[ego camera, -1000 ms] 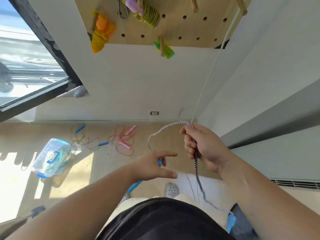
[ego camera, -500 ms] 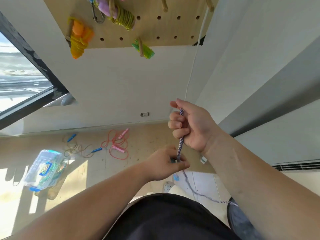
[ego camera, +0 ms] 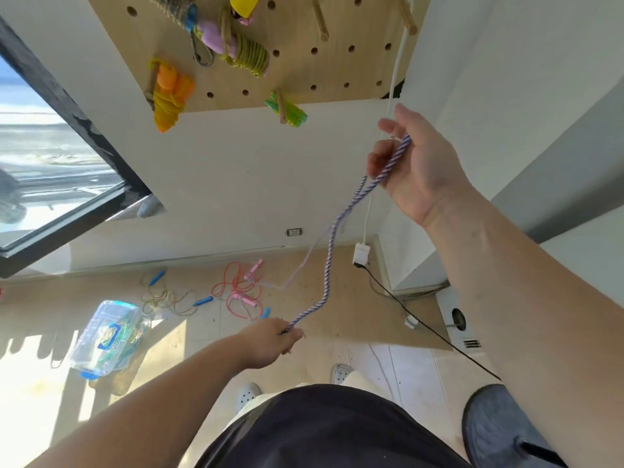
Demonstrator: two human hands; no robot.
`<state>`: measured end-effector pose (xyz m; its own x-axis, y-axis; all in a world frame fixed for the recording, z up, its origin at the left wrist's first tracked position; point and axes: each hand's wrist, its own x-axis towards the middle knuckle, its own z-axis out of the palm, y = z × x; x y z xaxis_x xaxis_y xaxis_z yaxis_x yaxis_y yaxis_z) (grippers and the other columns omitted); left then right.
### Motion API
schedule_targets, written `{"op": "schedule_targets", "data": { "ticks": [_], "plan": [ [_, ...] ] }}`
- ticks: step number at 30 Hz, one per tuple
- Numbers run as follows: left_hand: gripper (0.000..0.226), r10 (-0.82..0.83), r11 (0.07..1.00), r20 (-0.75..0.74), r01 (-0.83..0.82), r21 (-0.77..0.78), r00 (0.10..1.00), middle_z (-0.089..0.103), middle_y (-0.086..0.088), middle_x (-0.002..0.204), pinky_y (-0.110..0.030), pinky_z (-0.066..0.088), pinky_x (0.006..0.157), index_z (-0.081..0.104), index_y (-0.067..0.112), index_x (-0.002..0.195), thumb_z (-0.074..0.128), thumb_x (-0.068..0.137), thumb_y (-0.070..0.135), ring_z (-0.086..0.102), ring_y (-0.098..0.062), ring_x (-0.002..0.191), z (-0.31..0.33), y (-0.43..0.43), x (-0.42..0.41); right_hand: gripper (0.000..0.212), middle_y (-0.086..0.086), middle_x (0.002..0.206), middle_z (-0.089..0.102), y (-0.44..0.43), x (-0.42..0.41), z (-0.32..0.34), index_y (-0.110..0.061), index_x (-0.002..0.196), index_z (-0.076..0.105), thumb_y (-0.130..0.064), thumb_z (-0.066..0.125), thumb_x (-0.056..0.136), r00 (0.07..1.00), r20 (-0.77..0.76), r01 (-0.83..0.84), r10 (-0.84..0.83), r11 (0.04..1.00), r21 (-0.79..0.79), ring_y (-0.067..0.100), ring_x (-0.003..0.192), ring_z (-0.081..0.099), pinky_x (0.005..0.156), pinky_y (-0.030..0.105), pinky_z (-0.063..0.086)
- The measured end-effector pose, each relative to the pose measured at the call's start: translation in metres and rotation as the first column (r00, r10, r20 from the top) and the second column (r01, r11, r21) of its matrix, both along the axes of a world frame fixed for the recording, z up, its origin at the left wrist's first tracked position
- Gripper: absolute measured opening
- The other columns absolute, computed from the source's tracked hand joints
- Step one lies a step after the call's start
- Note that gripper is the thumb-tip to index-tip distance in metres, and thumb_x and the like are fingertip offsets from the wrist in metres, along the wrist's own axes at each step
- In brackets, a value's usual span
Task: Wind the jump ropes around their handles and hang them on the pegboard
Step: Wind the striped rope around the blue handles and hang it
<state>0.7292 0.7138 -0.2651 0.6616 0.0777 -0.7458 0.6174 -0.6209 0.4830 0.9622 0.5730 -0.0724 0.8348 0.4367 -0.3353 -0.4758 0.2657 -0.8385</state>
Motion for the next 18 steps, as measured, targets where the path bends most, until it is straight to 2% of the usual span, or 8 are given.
{"op": "schedule_targets", "data": {
  "ticks": [2,4,6,8,10,12,15,18],
  "plan": [
    [0.046,0.124,0.988,0.076,-0.115,-0.107,0.989,0.061,-0.003,0.074,-0.031,0.048,0.070,0.062,0.013,0.081,0.045,0.105,0.047,0.055,-0.018,0.066,0.025,0.007,0.006,0.041,0.005,0.092,0.069,0.003,0.001,-0.020,-0.013,0.112,0.060,-0.050,0.061,0.095,0.993,0.055,-0.089,0.102,0.975,-0.205,0.022,0.091,0.065,0.089,0.036,0.050],
    [0.048,0.257,0.946,0.136,-0.220,-0.239,0.957,0.058,-0.004,0.065,-0.030,0.046,0.061,0.059,0.012,0.074,0.045,0.106,0.044,0.052,-0.016,0.057,0.052,0.016,0.013,0.066,0.003,0.122,0.067,0.004,-0.009,-0.046,-0.011,0.132,0.056,-0.065,0.055,0.093,0.966,0.049,-0.211,0.254,0.881,-0.424,0.021,0.116,0.061,0.109,0.041,0.043],
    [0.048,0.444,0.845,0.176,-0.344,-0.410,0.879,0.054,-0.005,0.059,-0.029,0.043,0.054,0.055,0.010,0.070,0.046,0.106,0.040,0.051,-0.020,0.052,0.074,0.026,0.021,0.086,0.006,0.136,0.061,0.003,-0.030,-0.072,-0.010,0.149,0.044,-0.074,0.045,0.092,0.920,-0.007,-0.344,0.392,0.798,-0.495,0.021,0.125,0.058,0.115,0.044,0.039],
    [0.046,0.652,0.678,0.156,-0.478,-0.559,0.742,0.047,-0.007,0.059,-0.029,0.038,0.049,0.051,0.012,0.068,0.048,0.105,0.038,0.049,-0.024,0.049,0.090,0.033,0.031,0.094,0.004,0.131,0.065,0.000,-0.058,-0.095,-0.014,0.144,0.050,-0.083,0.046,0.081,0.843,-0.060,-0.502,0.534,0.742,-0.443,0.020,0.122,0.061,0.113,0.042,0.042],
    [0.045,0.783,0.527,0.110,-0.559,-0.641,0.612,0.042,-0.005,0.059,-0.029,0.035,0.046,0.048,0.015,0.067,0.049,0.105,0.039,0.046,-0.024,0.047,0.102,0.037,0.040,0.075,-0.005,0.124,0.070,-0.002,-0.085,-0.114,-0.026,0.131,0.061,-0.079,0.055,0.079,0.703,-0.044,-0.664,0.709,0.633,-0.398,0.014,0.120,0.063,0.109,0.037,0.044],
    [0.046,0.835,0.447,0.087,-0.579,-0.682,0.543,0.040,-0.004,0.059,-0.029,0.035,0.044,0.047,0.016,0.066,0.049,0.105,0.040,0.045,-0.024,0.047,0.110,0.039,0.047,0.040,-0.016,0.122,0.069,-0.004,-0.107,-0.123,-0.035,0.126,0.062,-0.053,0.061,0.090,0.554,-0.029,-0.763,0.832,0.493,-0.419,0.005,0.120,0.061,0.107,0.029,0.045],
    [0.047,0.858,0.410,0.074,-0.590,-0.696,0.508,0.040,-0.003,0.059,-0.028,0.034,0.043,0.047,0.016,0.065,0.049,0.105,0.042,0.045,-0.024,0.047,0.117,0.042,0.050,0.033,-0.013,0.118,0.067,-0.011,-0.119,-0.133,-0.029,0.128,0.061,-0.032,0.069,0.096,0.569,-0.042,-0.693,0.821,0.452,-0.562,0.004,0.114,0.060,0.094,0.020,0.048],
    [0.047,0.896,0.350,0.064,-0.612,-0.709,0.439,0.040,-0.002,0.060,-0.028,0.035,0.042,0.047,0.017,0.065,0.050,0.104,0.043,0.044,-0.023,0.047,0.123,0.045,0.050,0.022,-0.004,0.109,0.068,-0.022,-0.114,-0.145,-0.027,0.120,0.063,-0.033,0.064,0.098,0.577,-0.045,-0.598,0.815,0.384,-0.704,0.014,0.102,0.063,0.084,0.021,0.047]
  ]
}}
